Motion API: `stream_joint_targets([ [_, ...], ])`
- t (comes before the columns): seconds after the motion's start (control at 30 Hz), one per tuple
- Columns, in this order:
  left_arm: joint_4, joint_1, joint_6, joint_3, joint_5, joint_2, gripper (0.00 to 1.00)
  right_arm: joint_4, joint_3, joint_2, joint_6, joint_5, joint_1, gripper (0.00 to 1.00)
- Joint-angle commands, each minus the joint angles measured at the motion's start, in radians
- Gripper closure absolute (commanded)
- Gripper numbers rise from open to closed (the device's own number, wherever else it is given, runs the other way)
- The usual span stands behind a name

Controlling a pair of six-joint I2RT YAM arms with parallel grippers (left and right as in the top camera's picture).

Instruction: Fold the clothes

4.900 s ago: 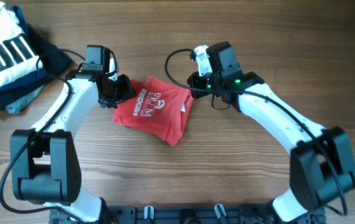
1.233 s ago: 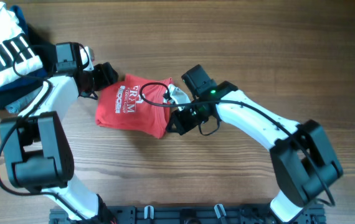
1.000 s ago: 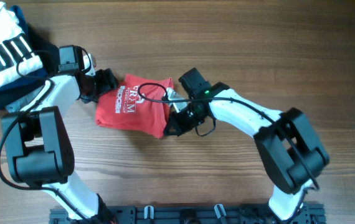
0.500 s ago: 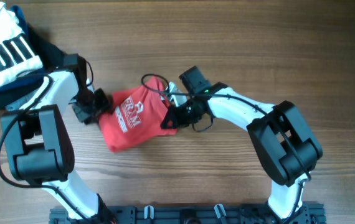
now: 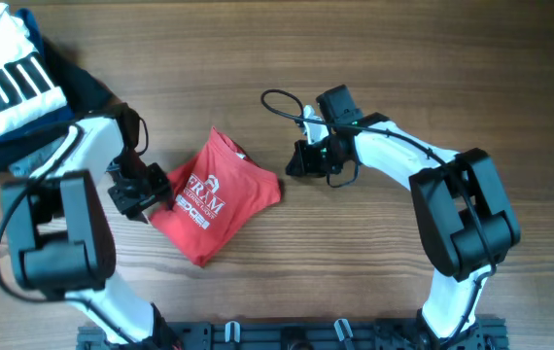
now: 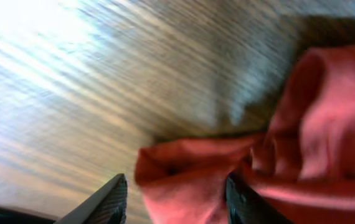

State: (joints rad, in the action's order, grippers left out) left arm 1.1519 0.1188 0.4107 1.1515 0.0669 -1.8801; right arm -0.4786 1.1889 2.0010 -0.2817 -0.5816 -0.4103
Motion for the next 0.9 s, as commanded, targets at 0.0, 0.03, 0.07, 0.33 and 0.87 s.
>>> stream_joint_targets([
  [0.0,-0.026,0.002,0.020,-0.007,-0.070,0.151,0.45,-0.047,0.064,-0.013,0.073,0.060,-0.001,0.96],
  [0.03,-0.041,0.002,0.020,-0.007,-0.084,0.182,0.44,-0.065,0.073,-0.025,0.073,0.088,-0.001,0.96],
  [0.07,-0.060,0.002,0.020,-0.007,-0.095,0.216,0.39,-0.084,0.081,-0.038,0.072,0.114,-0.001,0.96],
  [0.33,-0.378,0.001,-0.133,-0.007,0.139,0.369,0.08,-0.165,0.109,-0.135,0.068,0.223,-0.001,0.88],
  [0.87,-0.511,-0.001,-0.565,-0.007,0.599,-0.018,0.00,-0.224,0.110,-0.174,0.037,0.227,-0.001,0.84],
])
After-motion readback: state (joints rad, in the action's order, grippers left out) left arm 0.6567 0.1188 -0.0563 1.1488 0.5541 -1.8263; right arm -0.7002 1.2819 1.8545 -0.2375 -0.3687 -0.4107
